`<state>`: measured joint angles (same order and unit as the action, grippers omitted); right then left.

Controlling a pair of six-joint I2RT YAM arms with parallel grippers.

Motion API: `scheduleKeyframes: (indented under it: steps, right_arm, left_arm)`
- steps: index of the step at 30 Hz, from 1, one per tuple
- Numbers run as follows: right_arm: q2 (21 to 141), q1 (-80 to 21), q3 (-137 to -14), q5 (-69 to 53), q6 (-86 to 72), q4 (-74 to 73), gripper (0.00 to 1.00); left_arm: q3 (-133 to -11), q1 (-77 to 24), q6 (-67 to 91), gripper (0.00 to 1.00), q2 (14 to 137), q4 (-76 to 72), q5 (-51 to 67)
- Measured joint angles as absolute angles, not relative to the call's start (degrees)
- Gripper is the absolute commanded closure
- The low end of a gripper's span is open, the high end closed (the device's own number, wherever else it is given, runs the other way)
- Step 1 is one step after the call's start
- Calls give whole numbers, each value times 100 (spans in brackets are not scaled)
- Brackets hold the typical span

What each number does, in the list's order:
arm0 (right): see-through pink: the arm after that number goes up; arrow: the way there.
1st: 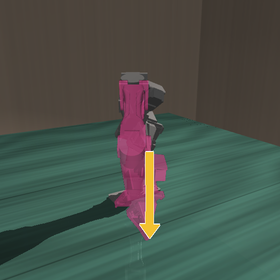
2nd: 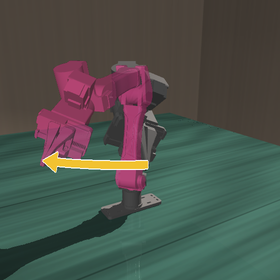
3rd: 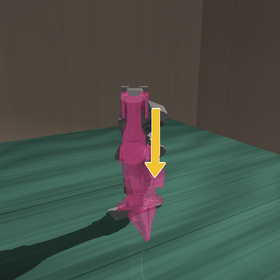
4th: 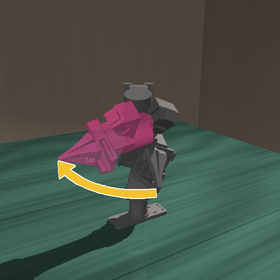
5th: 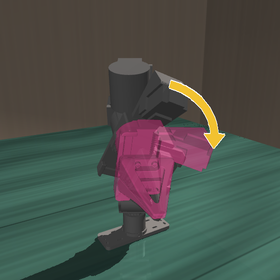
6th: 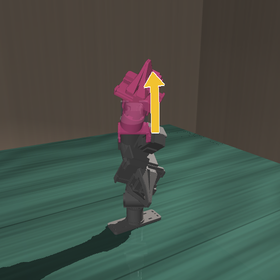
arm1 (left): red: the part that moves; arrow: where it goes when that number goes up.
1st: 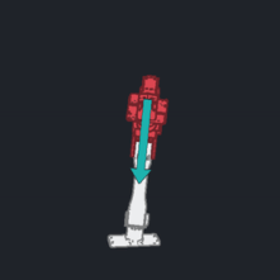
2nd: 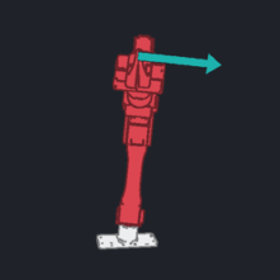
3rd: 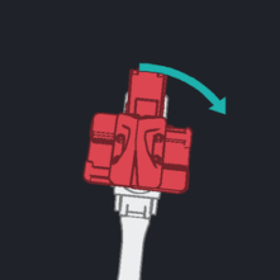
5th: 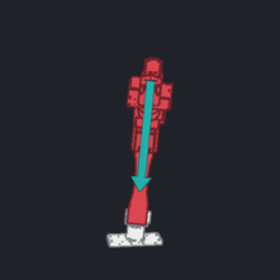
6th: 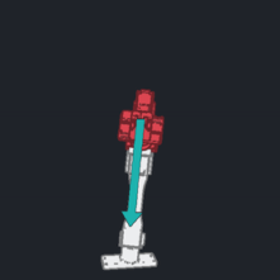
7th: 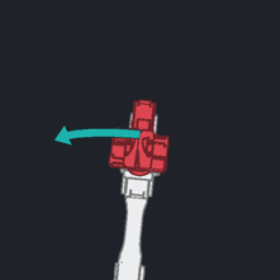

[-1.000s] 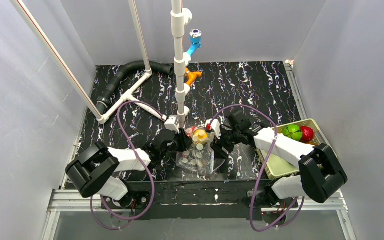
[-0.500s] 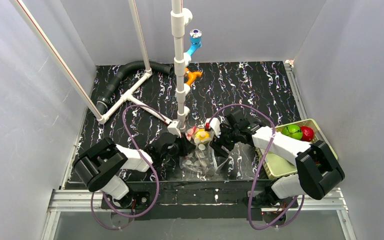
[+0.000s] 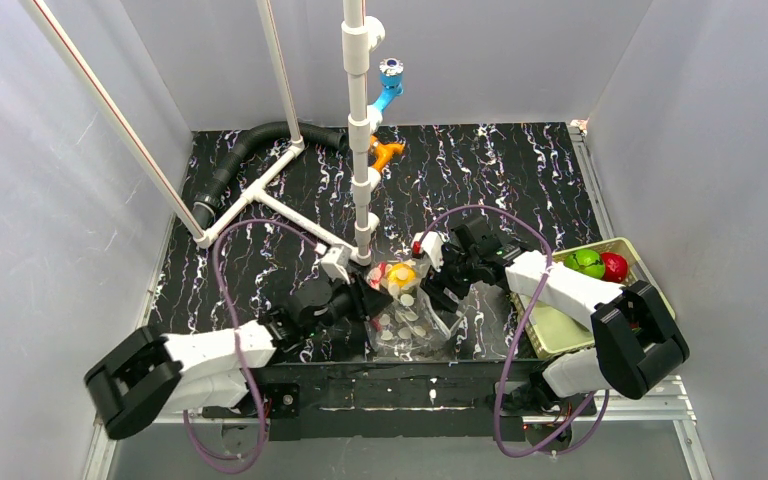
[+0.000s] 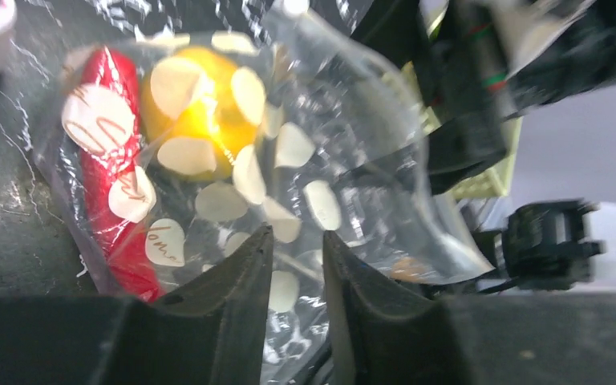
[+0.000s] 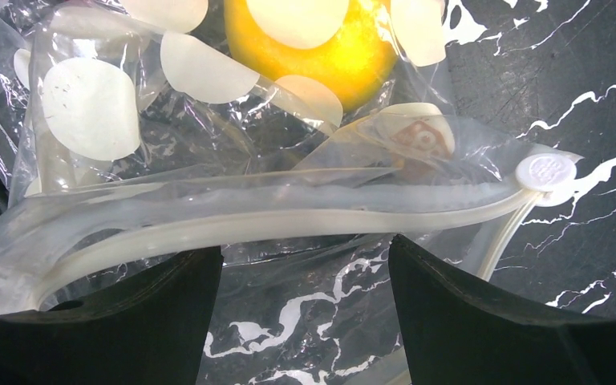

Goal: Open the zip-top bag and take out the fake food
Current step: Pick up the fake fruit from the zipper food storage bag.

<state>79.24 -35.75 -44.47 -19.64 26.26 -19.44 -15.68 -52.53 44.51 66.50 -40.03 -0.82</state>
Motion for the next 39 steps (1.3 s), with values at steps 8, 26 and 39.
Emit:
scheduleKeyframes:
  steps: [8, 26, 39]
  right_arm:
    - [7924, -3568, -4447, -2067, 2626, -1951, 18]
    - [7924, -3564, -4447, -2117, 2626, -1951, 18]
    - [7924, -3564, -4447, -2128, 2626, -1951, 18]
  left_arm:
    - [-1575, -5262, 5100, 19, 5048, -2873, -972]
    - [-2324, -5262, 6923, 18, 6541, -2335, -1671]
    - [-3122, -5422, 7347, 78, 7564, -1605, -1643]
